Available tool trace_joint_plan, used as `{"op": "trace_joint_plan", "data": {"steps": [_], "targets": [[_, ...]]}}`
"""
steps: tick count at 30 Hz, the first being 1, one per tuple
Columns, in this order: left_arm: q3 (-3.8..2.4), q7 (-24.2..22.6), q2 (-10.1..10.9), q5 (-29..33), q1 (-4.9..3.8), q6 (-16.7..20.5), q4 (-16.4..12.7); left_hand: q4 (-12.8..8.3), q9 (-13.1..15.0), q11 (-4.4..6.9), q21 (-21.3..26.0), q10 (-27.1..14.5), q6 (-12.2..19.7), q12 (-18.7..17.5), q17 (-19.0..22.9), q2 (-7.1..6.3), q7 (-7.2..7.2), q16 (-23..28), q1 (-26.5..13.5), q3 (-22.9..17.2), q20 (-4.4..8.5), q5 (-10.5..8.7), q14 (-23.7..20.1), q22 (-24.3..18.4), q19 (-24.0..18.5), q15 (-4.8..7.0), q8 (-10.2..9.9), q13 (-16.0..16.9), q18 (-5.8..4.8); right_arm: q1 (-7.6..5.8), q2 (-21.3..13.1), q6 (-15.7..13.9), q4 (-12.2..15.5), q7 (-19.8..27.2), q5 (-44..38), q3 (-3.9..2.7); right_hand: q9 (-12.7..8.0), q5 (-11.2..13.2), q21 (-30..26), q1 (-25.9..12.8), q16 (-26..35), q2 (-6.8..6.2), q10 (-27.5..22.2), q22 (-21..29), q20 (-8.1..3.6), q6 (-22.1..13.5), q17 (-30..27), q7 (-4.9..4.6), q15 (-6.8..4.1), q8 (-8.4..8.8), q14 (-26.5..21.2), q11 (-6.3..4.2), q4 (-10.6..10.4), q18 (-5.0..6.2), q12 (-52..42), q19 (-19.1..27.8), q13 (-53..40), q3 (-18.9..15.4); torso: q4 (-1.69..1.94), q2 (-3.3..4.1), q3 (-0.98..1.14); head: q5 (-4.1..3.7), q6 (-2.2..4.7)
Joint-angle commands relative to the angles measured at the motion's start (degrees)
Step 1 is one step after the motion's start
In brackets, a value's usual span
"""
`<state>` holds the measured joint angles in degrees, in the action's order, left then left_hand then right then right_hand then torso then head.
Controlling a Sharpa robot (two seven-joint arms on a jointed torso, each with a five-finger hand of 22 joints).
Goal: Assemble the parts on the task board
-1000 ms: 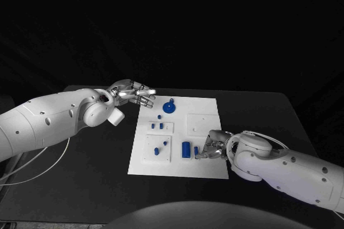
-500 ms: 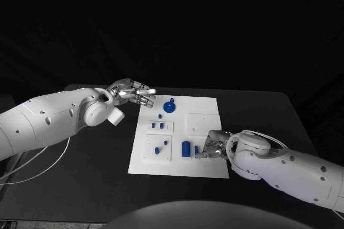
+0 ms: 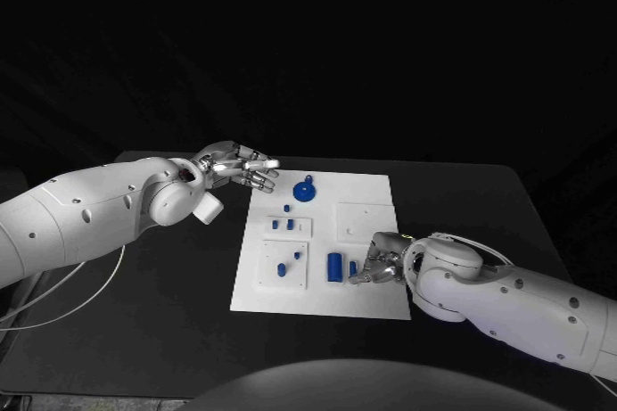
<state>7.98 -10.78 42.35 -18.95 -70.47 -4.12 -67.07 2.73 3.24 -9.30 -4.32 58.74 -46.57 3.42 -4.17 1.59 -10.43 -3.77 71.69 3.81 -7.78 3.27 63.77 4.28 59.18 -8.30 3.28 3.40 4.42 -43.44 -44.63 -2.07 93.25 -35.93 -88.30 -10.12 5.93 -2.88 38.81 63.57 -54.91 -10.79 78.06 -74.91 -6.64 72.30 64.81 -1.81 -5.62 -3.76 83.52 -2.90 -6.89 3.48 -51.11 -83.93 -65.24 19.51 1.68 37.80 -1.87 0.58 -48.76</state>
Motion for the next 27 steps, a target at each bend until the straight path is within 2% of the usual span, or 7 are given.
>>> {"op": "trace_joint_plan", "data": {"steps": [1,11,21,27], "targets": [[-0.01,-0.3,-0.06,-0.1,-0.02,-0.83,-0.02,-0.06,-0.07,-0.13,0.16,-0.33,0.27,0.08,-0.01,-0.22,0.21,0.27,0.11,-0.13,0.14,0.09,-0.48,-0.07,-0.4,-0.03,-0.08,0.02,-0.31,0.11,0.05,-0.48,-0.63,-0.71,-1.17,0.05,-0.07,0.12,0.34,0.29,0.13,0.22,0.38,-3.63,-0.39,0.34,0.13,0.01,0.03,0.07,0.35,0.0,0.2,-0.83,-0.02,-3.2,-0.1,0.73,-0.04,-0.03,-0.02,-0.02,0.0],[0.01,-0.29,-0.06,-0.1,-0.02,-0.88,0.04,-0.06,-0.07,-0.13,0.16,-0.33,0.27,0.08,-0.01,-0.22,0.21,0.27,0.11,-0.13,0.14,0.09,-0.48,-0.07,-0.4,-0.03,-0.08,0.02,-0.31,0.11,0.6,-0.68,-2.11,-0.05,-0.83,0.05,-0.12,0.12,0.45,0.93,0.04,0.78,0.46,-3.67,-0.44,0.46,0.27,0.07,-0.01,0.08,0.37,-0.05,1.46,-0.88,-0.15,-3.2,-0.3,1.06,0.01,0.01,-0.02,-0.08,0.09],[0.03,-0.27,-0.08,-0.1,-0.02,-0.96,0.08,-0.06,-0.07,-0.13,0.16,-0.33,0.27,0.08,-0.01,-0.22,0.21,0.27,0.11,-0.13,0.14,0.09,-0.48,-0.07,-0.4,-0.03,-0.08,0.02,-0.31,0.11,0.88,-0.79,-2.32,0.77,0.51,0.05,-0.15,0.12,0.48,0.22,0.17,0.78,0.5,-3.69,-0.45,0.49,0.21,0.06,-0.02,0.08,0.35,-0.05,0.86,-0.88,-0.16,-3.21,-0.37,0.93,0.01,-0.02,-0.06,-0.1,0.1],[0.03,-0.35,-0.07,-0.1,-0.02,-0.87,0.1,-0.06,-0.07,-0.13,0.16,-0.33,0.27,0.08,-0.01,-0.22,0.21,0.27,0.11,-0.13,0.14,0.09,-0.48,-0.07,-0.4,-0.03,-0.08,0.02,-0.31,0.11,0.41,-1.88,-2.25,1.63,1.71,0.04,-0.19,0.12,0.17,0.05,0.32,0.64,0.47,-3.59,-0.48,0.37,0.13,0.03,-0.05,0.09,0.35,-0.04,0.37,-0.83,-0.05,-3.19,-0.36,1.21,-0.02,-0.05,-0.07,-0.2,0.4]]}}
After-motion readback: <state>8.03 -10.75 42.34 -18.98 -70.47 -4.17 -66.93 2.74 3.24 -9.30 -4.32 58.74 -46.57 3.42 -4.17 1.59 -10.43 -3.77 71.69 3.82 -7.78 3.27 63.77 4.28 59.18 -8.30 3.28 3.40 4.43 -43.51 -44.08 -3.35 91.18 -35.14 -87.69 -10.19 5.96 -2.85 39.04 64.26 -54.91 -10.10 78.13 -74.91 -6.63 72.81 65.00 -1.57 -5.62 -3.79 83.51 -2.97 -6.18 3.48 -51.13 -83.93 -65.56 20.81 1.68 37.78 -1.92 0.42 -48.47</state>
